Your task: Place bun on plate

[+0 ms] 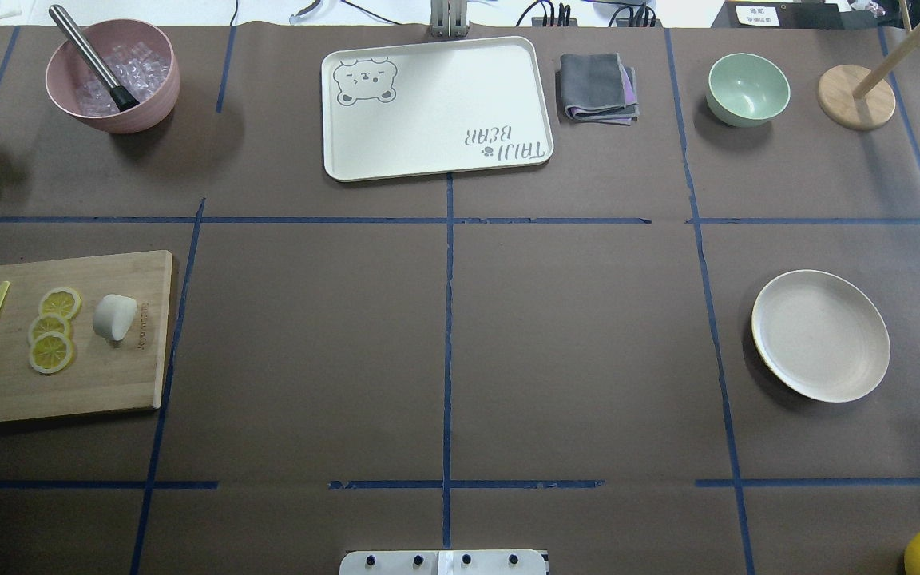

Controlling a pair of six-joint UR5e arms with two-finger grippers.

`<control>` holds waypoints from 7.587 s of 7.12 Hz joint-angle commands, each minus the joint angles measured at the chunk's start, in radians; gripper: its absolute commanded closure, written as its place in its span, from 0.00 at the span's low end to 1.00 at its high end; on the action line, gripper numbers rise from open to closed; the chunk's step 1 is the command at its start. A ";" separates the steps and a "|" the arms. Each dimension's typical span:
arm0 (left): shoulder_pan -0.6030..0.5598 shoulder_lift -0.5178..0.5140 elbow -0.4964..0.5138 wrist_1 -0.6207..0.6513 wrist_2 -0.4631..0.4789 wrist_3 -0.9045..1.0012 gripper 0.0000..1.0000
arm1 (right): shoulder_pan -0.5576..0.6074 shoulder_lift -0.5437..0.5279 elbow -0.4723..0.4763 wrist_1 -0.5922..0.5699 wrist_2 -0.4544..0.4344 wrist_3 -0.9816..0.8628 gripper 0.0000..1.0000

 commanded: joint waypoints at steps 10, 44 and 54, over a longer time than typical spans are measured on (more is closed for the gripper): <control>0.002 0.017 -0.004 -0.005 -0.007 0.010 0.00 | -0.412 -0.001 -0.333 0.832 -0.169 0.775 0.01; 0.233 -0.029 -0.197 -0.006 -0.046 -0.128 0.00 | -0.498 0.544 -0.017 -0.212 -0.295 0.538 0.00; 0.722 -0.293 -0.159 -0.097 0.046 -0.677 0.00 | 0.088 -0.098 -0.026 -0.088 -0.075 -0.322 0.00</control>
